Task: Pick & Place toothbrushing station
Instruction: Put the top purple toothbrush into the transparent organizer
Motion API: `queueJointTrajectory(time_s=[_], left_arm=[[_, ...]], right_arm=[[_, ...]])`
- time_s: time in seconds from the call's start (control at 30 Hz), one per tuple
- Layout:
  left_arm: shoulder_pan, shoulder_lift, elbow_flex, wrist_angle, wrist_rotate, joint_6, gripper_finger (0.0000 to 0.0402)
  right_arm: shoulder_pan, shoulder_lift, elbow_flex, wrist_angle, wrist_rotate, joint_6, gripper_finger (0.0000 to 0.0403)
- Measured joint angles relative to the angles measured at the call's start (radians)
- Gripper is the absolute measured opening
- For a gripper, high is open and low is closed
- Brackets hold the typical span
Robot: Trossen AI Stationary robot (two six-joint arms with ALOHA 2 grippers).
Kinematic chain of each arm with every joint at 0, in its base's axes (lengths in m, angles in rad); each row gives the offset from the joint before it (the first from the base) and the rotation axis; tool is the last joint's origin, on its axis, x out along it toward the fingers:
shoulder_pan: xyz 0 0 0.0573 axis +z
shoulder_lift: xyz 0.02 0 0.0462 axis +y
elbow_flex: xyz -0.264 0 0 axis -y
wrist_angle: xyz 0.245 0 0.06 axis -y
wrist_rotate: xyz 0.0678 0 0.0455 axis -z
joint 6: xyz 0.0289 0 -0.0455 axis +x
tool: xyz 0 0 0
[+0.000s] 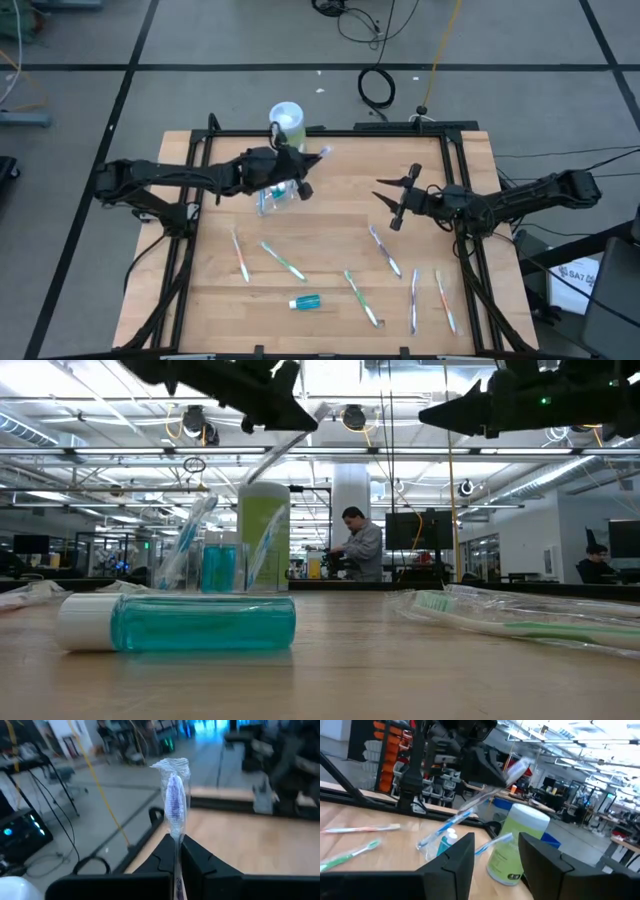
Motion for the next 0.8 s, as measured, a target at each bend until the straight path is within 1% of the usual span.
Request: queueJointTrajectory(time_s=[0.13,0.27,0.4,0.47,0.53,0.63,0.8], left_arm=[[0.029,-0.039,-0.113,0.212,0.003,-0.020,0.0004],[0.045,-0.090,-0.253,0.390,0.029,-0.024,0.0008],[0.066,-0.148,-0.382,0.567,0.037,-0.057,0.0004],[0.078,-0.147,-0.406,0.627,0.065,-0.078,0.0006],[0.083,-0.143,-0.414,0.625,0.098,-0.087,0.0007],[0.073,-0.098,-0.410,0.662,0.106,-0.080,0.0004],[0.073,0.017,-0.410,0.873,0.099,-0.080,0.0006]], right_arm=[[0.000,0.002,0.000,-0.016,0.000,0.027,0.0144],[0.000,0.003,0.000,-0.029,0.001,0.048,0.0144],[0.000,0.002,0.000,-0.034,0.001,0.064,0.0144],[-0.003,0.002,0.000,-0.028,0.001,0.064,0.0144],[-0.006,0.005,0.000,-0.021,0.000,0.066,0.0144],[-0.012,0.009,0.000,-0.015,0.000,0.069,0.0144],[-0.012,0.016,0.000,-0.014,0.001,0.068,0.0144]])
